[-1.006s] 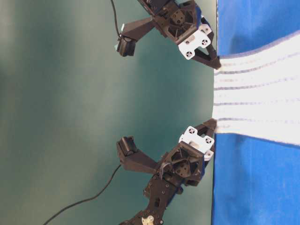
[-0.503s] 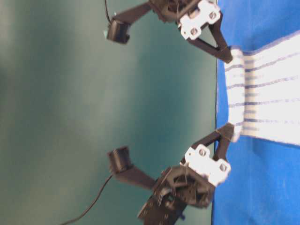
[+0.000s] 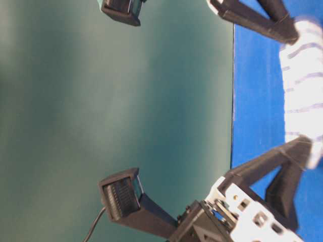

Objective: Fold the blue towel.
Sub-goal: 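Fold the far end over toward the near end, then release the towel and pull both grippers outward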

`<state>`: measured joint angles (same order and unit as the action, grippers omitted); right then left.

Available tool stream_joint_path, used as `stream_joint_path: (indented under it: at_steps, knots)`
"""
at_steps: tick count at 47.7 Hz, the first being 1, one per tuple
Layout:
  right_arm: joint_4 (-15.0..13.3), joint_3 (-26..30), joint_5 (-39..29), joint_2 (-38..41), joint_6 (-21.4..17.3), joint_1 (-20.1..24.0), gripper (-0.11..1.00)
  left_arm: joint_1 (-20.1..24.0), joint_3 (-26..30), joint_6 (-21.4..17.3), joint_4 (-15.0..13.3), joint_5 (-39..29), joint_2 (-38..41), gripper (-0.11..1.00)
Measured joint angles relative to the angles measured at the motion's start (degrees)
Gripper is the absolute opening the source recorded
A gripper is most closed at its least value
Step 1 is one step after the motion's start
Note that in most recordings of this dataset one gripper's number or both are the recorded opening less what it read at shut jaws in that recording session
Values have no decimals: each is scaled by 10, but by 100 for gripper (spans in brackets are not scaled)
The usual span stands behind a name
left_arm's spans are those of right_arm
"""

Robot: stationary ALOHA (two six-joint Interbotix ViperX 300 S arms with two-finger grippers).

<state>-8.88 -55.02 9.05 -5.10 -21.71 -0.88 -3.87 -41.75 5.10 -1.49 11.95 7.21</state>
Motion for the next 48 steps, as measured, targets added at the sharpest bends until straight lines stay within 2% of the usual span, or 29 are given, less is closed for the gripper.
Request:
stream_joint_path:
  at_steps: [4, 16, 43, 45, 48]
  knots:
    - [11, 0, -2, 0, 0, 25, 5, -19, 5, 15, 0, -9, 0, 2]
    - [30, 7, -3, 4, 0, 66, 5, -50, 13, 18, 0, -30, 0, 2]
    - [33, 42, -48, 37, 0, 81, 5, -51, 13, 18, 0, -47, 9, 3]
    - [34, 43, -50, 37, 0, 82, 6, -50, 13, 18, 0, -46, 12, 6]
    - [36, 43, -55, 37, 0, 83, 6, -50, 14, 19, -1, -47, 15, 18]
